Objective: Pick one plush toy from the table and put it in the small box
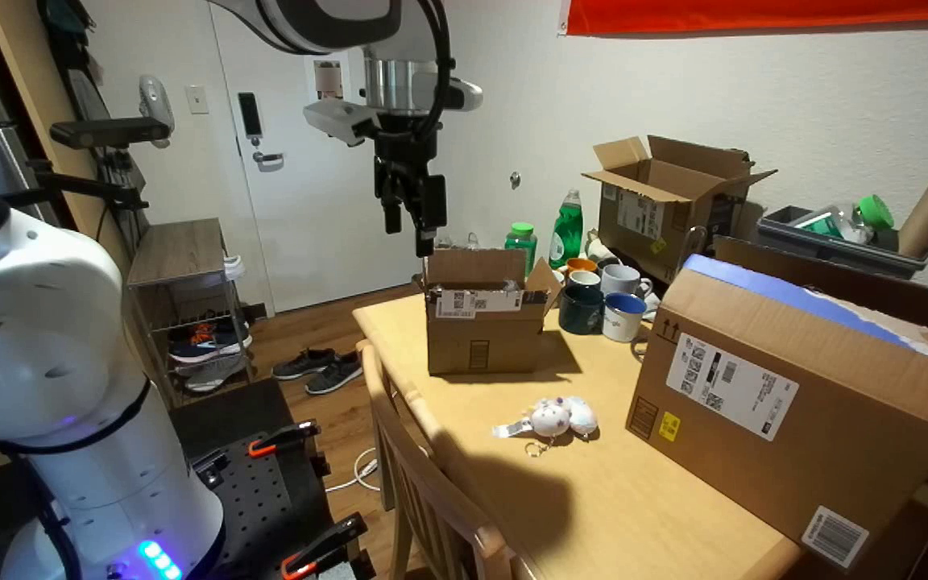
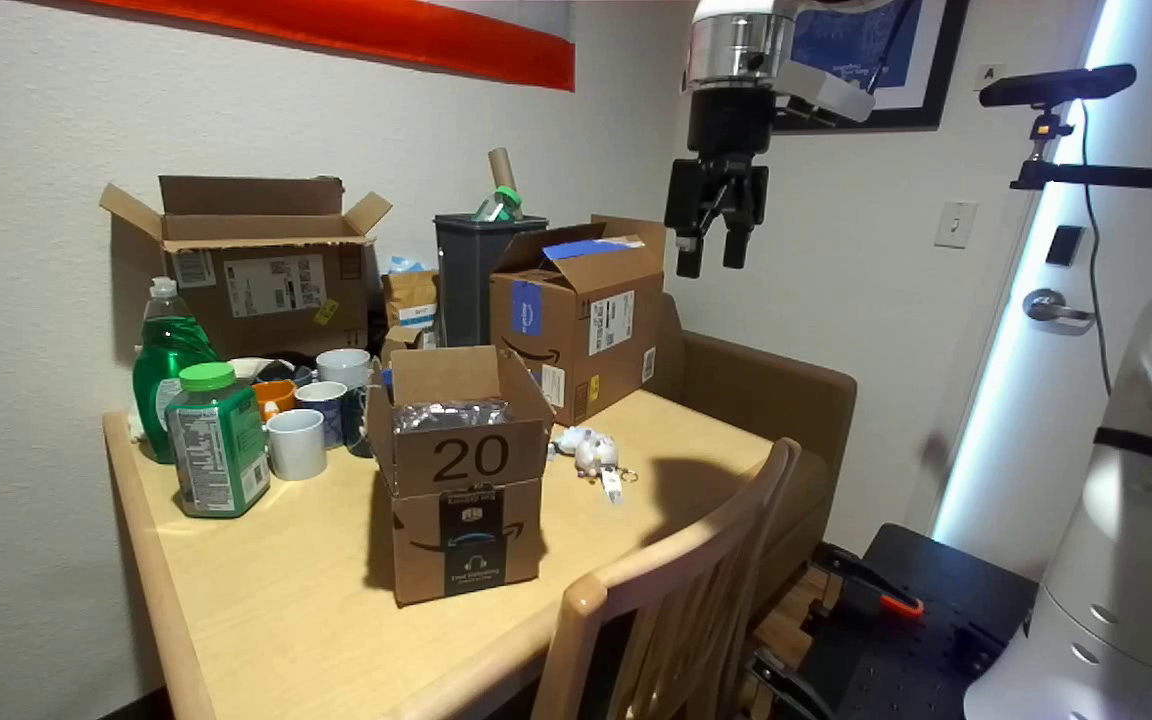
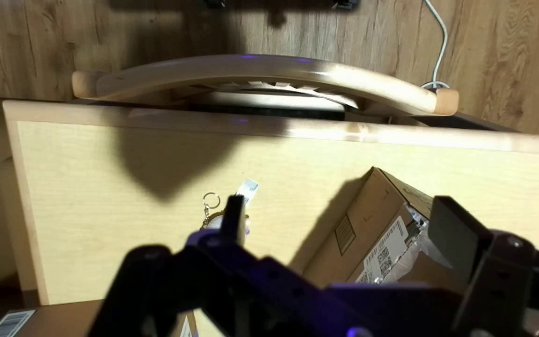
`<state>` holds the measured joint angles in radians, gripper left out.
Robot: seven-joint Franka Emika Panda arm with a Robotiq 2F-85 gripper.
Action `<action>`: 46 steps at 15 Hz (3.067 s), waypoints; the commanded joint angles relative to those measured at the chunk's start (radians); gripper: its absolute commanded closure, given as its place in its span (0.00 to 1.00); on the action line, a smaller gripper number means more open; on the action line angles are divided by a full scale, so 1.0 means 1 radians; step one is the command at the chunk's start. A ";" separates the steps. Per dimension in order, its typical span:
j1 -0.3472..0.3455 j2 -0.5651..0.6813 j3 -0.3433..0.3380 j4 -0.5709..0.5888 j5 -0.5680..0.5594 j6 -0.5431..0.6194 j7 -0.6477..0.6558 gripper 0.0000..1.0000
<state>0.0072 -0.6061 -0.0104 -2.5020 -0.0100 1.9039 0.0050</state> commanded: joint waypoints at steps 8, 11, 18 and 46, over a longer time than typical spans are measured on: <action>-0.004 0.000 0.003 0.002 0.002 -0.002 -0.002 0.00; -0.010 0.014 0.003 0.017 -0.004 -0.003 0.004 0.00; -0.034 0.051 -0.053 0.054 0.006 0.018 -0.025 0.00; -0.083 0.610 -0.144 0.308 0.149 0.220 -0.310 0.00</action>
<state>-0.0618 -0.0528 -0.1723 -2.2260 0.1218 2.1098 -0.2897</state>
